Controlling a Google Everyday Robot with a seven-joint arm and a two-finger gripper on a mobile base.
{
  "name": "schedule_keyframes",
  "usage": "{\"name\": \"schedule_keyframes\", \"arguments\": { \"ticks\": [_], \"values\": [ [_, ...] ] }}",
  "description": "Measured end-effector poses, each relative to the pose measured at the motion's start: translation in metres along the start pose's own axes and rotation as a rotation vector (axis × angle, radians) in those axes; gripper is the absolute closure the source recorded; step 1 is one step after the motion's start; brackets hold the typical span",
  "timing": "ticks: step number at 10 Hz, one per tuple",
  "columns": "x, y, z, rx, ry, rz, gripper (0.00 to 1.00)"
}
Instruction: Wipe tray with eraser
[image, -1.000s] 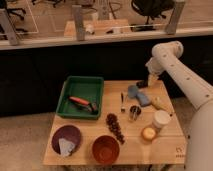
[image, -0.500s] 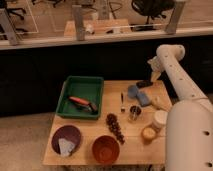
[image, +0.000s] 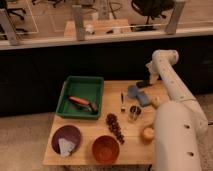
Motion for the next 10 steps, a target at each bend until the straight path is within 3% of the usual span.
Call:
{"name": "schedule_keyframes", "arguments": {
  "ticks": [10],
  "values": [
    [-0.0009, -0.0006, 0.0028, -0.003, 0.001, -0.003, 0.2]
  ]
}}
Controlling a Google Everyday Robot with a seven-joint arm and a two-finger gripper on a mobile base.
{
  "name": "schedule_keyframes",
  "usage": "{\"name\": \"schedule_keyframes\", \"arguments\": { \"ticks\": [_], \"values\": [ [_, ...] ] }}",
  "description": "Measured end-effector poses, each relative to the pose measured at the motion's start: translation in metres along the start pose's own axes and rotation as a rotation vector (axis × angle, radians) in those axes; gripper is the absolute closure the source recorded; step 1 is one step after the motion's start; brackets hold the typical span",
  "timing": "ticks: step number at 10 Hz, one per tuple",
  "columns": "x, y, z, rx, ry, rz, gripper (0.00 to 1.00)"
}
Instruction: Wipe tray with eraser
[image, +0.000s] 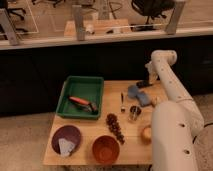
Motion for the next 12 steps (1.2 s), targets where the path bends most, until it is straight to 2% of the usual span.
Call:
{"name": "schedule_keyframes", "arguments": {
  "ticks": [4, 7, 12],
  "values": [
    [0.014, 0.028, 0.004, -0.046, 0.028, -0.003, 0.2],
    [0.023, 0.037, 0.004, -0.056, 0.034, 0.012, 0.2],
    [0.025, 0.051, 0.028, -0.082, 0.005, 0.026, 0.2]
  ]
}}
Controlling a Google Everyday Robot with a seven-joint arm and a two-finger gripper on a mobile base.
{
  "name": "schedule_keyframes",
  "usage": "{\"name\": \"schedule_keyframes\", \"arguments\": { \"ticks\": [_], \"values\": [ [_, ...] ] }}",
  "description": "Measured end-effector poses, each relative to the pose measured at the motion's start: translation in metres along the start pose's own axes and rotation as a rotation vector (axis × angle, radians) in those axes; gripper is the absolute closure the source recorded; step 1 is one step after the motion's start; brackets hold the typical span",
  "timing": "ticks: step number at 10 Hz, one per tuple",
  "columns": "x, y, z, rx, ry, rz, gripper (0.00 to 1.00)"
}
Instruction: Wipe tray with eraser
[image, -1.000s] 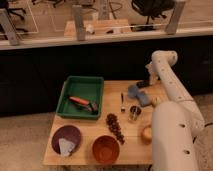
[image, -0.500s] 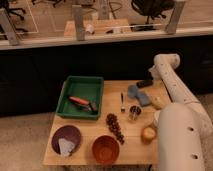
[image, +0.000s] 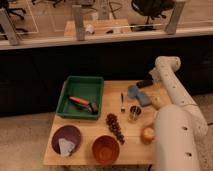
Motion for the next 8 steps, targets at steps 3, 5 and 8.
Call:
{"name": "schedule_keyframes", "arguments": {
  "ticks": [3, 5, 8],
  "values": [
    [-0.006, 0.002, 0.011, -0.004, -0.026, 0.001, 0.2],
    [-0.009, 0.001, 0.013, 0.006, -0.039, 0.001, 0.2],
    [-0.014, 0.003, 0.019, 0.003, -0.038, -0.018, 0.2]
  ]
}}
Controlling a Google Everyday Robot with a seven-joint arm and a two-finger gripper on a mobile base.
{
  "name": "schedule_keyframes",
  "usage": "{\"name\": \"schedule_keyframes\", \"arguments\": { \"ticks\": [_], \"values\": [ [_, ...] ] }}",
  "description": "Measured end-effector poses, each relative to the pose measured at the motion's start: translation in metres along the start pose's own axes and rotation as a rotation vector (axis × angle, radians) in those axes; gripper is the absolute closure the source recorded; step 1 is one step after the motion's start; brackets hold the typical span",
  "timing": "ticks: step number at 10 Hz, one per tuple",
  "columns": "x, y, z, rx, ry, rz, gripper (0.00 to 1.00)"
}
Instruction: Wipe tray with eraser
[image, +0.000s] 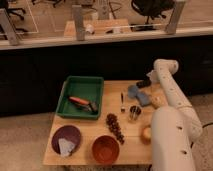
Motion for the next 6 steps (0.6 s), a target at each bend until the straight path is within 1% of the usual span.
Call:
{"name": "schedule_keyframes", "arguments": {
  "ticks": [6],
  "values": [
    [-0.0064, 0.0028, 0.0084, 0.0, 0.008, -0.02, 0.2]
  ]
}}
